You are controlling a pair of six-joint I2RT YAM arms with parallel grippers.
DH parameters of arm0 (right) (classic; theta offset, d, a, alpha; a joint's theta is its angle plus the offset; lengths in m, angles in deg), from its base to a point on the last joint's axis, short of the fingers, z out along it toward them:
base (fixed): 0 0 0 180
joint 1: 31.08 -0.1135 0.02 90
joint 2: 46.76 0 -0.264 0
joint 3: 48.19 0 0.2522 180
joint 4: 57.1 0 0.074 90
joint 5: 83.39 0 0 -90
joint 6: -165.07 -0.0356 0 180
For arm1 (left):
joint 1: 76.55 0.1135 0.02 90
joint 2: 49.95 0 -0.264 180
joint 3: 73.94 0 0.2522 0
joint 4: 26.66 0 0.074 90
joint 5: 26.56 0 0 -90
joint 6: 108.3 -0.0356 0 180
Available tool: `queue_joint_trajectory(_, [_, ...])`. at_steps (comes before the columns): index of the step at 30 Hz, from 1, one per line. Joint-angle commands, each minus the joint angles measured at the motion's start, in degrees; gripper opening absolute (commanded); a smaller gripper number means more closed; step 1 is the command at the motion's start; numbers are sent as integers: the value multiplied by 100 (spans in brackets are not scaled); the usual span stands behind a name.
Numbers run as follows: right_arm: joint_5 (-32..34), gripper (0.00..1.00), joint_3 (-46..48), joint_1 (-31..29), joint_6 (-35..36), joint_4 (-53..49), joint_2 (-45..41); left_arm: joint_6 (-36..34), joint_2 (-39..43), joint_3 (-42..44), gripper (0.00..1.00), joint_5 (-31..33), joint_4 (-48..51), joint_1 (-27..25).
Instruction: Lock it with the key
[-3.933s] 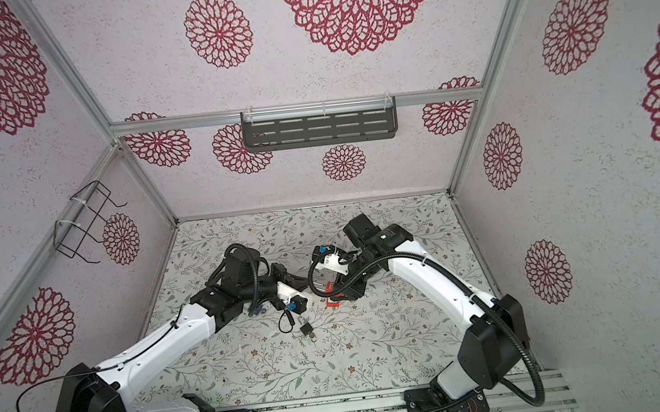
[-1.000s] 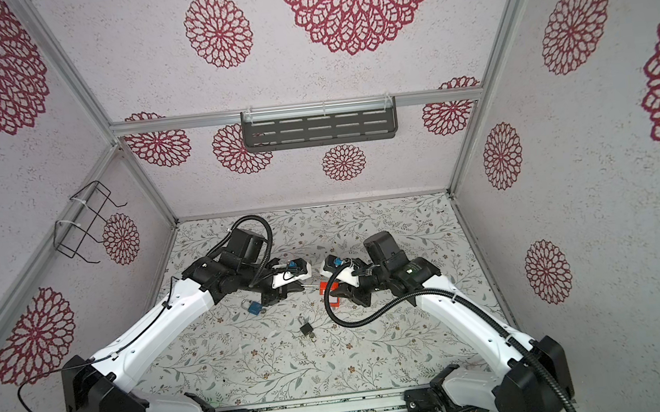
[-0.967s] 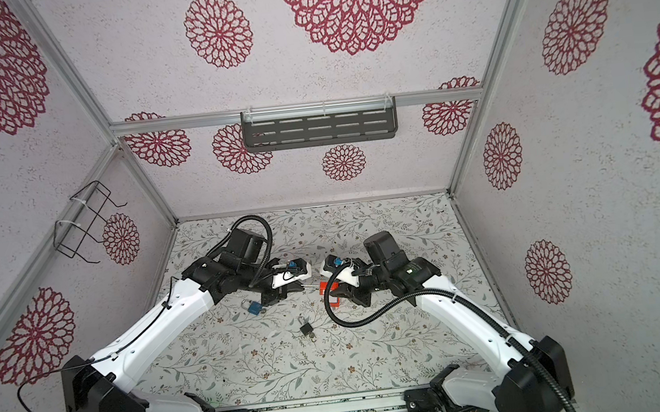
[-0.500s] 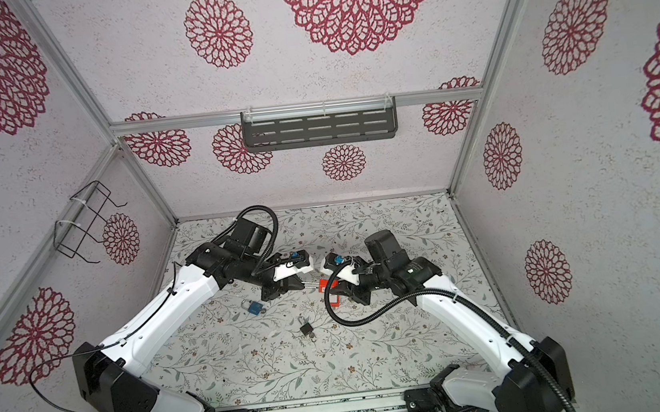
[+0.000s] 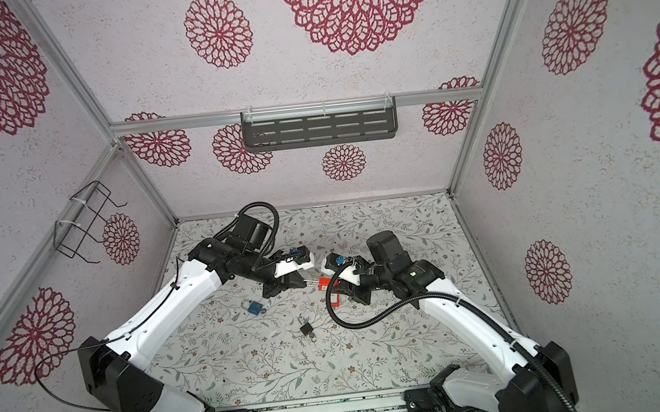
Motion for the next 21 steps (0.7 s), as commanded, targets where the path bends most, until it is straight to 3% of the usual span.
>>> queue_joint_trajectory(1, [-41, 5, -78, -84, 285, 1139, -142, 151, -193, -192, 0, -946, 49, -116])
queue_joint_trajectory(14, [263, 3, -84, -150, 824, 1590, -97, -7, -501, -561, 0, -1261, 454, -112])
queue_joint_trajectory(21, [87, 5, -227, -163, 647, 1633, 80, -15, -542, -614, 0, -1268, 409, -122])
